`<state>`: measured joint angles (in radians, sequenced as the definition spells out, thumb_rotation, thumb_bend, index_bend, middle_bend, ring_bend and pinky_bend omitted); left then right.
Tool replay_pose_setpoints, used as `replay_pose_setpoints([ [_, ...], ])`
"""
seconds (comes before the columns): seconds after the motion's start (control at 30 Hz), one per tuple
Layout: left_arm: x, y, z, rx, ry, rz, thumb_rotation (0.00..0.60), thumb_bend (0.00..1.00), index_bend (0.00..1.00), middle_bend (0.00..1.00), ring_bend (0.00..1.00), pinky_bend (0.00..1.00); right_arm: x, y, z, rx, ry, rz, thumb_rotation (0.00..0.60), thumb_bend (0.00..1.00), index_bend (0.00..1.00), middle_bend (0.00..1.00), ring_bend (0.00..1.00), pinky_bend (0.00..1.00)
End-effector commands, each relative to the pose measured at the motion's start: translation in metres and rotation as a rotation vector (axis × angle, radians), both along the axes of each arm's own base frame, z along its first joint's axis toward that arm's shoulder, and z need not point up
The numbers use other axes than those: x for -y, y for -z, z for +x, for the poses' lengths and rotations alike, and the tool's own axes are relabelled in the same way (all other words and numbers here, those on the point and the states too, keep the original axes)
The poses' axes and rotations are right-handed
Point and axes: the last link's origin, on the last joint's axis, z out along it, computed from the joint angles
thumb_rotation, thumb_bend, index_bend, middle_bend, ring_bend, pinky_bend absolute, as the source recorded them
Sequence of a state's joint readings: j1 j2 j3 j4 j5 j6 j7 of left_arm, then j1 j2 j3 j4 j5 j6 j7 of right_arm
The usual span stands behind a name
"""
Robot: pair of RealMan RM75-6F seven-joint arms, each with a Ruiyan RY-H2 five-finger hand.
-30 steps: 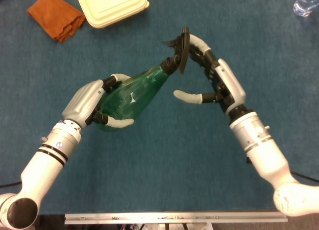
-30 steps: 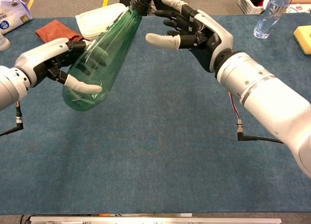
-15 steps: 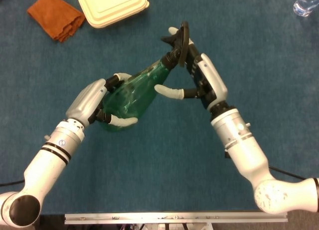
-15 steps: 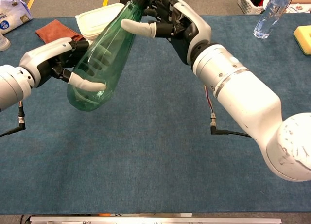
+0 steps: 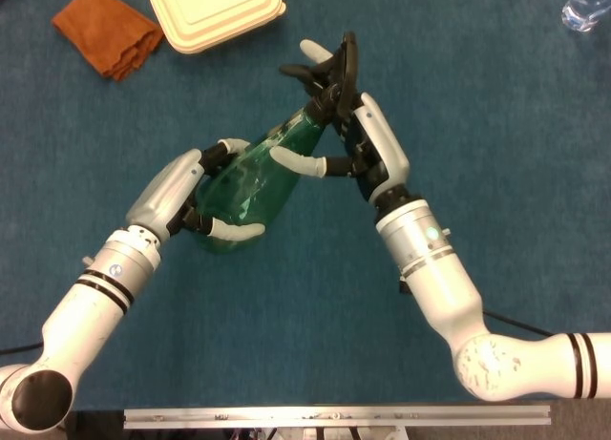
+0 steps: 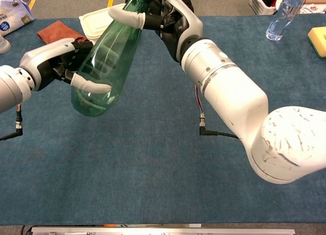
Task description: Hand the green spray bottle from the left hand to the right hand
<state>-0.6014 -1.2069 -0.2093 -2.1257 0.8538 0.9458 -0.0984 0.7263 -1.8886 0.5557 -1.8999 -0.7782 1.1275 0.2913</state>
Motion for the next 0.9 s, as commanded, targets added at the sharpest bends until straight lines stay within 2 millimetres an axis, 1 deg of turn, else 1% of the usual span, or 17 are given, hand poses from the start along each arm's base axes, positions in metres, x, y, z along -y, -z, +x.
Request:
replay_pose_setpoints([
  [0.03,0.0,0.0,0.001,0.006,0.001,-0.002,0.6,0.17,0.44,0.43,0.36,0.58,0.001,0.0,0.002,0.01,0.005,-0.008,0.6,0.17,0.11,0.25,0.13,0.1],
  [0.07,0.0,0.0,0.001,0.013,0.0,-0.004,0.6,0.17,0.44,0.43,0.36,0.58,0.001,0.001,0.003,0.018,0.009,-0.008,0.6,0.19,0.12,0.26,0.14,0.12],
  [0.13,0.001,-0.001,0.002,0.023,-0.004,-0.012,0.6,0.17,0.44,0.43,0.36,0.58,0.001,0.002,0.005,0.029,0.015,-0.008,0.6,0.27,0.13,0.28,0.16,0.15],
  [0.17,0.001,-0.001,0.003,0.033,-0.008,-0.019,0.6,0.17,0.44,0.43,0.36,0.58,0.001,0.002,0.006,0.034,0.017,-0.009,0.6,0.33,0.14,0.29,0.18,0.18],
  [0.2,0.001,-0.001,0.004,0.038,-0.012,-0.027,0.6,0.17,0.44,0.43,0.36,0.58,0.002,0.003,0.007,0.04,0.021,-0.011,0.6,0.36,0.14,0.3,0.18,0.19],
  [0.3,0.001,-0.002,0.005,0.047,-0.018,-0.051,0.6,0.17,0.44,0.43,0.36,0.58,0.004,0.003,0.011,0.058,0.033,-0.02,0.6,0.39,0.15,0.31,0.2,0.24],
  [0.4,0.002,-0.002,0.006,0.051,-0.019,-0.064,0.6,0.17,0.44,0.43,0.36,0.59,0.005,0.004,0.014,0.068,0.041,-0.029,0.6,0.4,0.16,0.32,0.22,0.25],
  [0.47,0.002,-0.001,0.006,0.054,-0.018,-0.07,0.6,0.17,0.44,0.43,0.36,0.58,0.005,0.004,0.014,0.073,0.046,-0.029,0.6,0.42,0.17,0.33,0.22,0.26],
  [0.53,0.002,-0.001,0.007,0.055,-0.016,-0.073,0.6,0.17,0.44,0.43,0.36,0.58,0.005,0.004,0.014,0.079,0.053,-0.028,0.6,0.46,0.18,0.33,0.23,0.27],
  [0.6,0.002,0.0,0.008,0.059,-0.016,-0.076,0.6,0.17,0.44,0.43,0.36,0.59,0.005,0.003,0.015,0.091,0.06,-0.023,0.6,0.55,0.19,0.34,0.24,0.3],
  [0.7,0.002,0.0,0.01,0.075,-0.021,-0.082,0.6,0.17,0.44,0.43,0.36,0.59,0.005,0.004,0.015,0.099,0.068,-0.011,0.6,0.64,0.19,0.35,0.25,0.32],
  [0.9,0.0,-0.001,0.01,0.08,-0.026,-0.083,0.6,0.17,0.43,0.43,0.36,0.59,0.007,0.002,0.015,0.116,0.087,-0.004,0.6,0.7,0.19,0.35,0.27,0.41],
])
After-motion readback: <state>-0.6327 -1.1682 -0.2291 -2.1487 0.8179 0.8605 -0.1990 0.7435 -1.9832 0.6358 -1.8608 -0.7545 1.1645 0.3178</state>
